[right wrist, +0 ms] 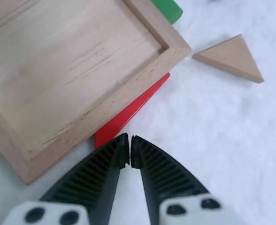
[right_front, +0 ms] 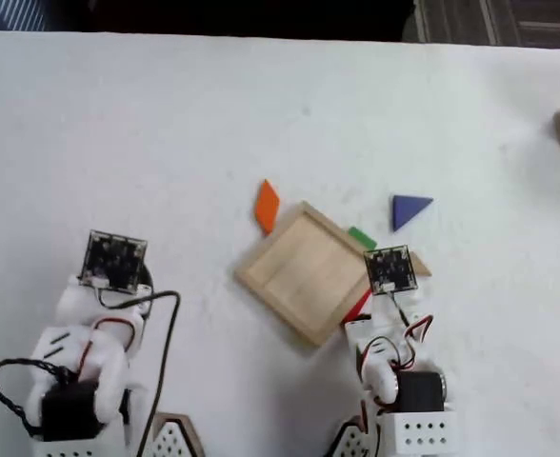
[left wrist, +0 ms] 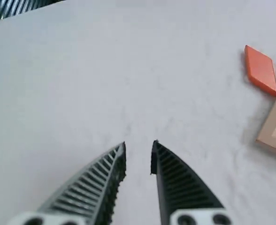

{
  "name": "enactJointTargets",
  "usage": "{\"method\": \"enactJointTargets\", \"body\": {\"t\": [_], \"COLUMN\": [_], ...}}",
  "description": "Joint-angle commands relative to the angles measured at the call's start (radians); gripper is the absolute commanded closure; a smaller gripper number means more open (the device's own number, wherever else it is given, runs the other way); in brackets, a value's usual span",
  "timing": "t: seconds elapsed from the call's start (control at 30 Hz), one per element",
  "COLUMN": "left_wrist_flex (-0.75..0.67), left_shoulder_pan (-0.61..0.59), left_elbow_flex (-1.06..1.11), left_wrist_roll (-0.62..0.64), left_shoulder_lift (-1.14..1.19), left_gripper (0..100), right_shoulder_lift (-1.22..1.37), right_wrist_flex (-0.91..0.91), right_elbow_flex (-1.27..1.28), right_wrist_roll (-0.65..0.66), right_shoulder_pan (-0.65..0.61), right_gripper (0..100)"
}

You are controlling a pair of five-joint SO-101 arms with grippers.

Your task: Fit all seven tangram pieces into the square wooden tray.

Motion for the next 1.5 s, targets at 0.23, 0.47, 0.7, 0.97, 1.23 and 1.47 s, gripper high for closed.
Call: {"method": "enactJointTargets", "body": {"t": [0.23,0.47,0.7,0.97,1.23,1.47], "left_wrist_flex": [0.020,0.014,0.021,0.012,-0.080,-0.107], "left_shoulder_pan": [0.079,0.282,0.496,0.616,0.630,0.604], "left_elbow_flex": [-0.334,-0.428,-0.586,-0.816,-1.022,-1.125], "left_wrist_roll": [0.026,0.084,0.124,0.164,0.149,0.057], "left_shoulder_lift": [0.627,0.874,1.041,1.345,1.656,1.863], "left_gripper": [89,89,89,80,80,80], "right_shoulder_lift": [-0.012,-0.012,-0.012,-0.012,-0.012,-0.012], "right_wrist_flex": [0.007,0.007,0.007,0.007,0.007,0.007], "right_elbow_flex": [0.008,0.008,0.008,0.008,0.008,0.008], "right_wrist_roll": [-0.006,-0.006,-0.006,-0.006,-0.006,-0.006], "right_shoulder_pan": [0.004,0.004,0.004,0.004,0.004,0.004], "right_gripper": [98.1,98.1,98.1,98.1,98.1,98.1]}}
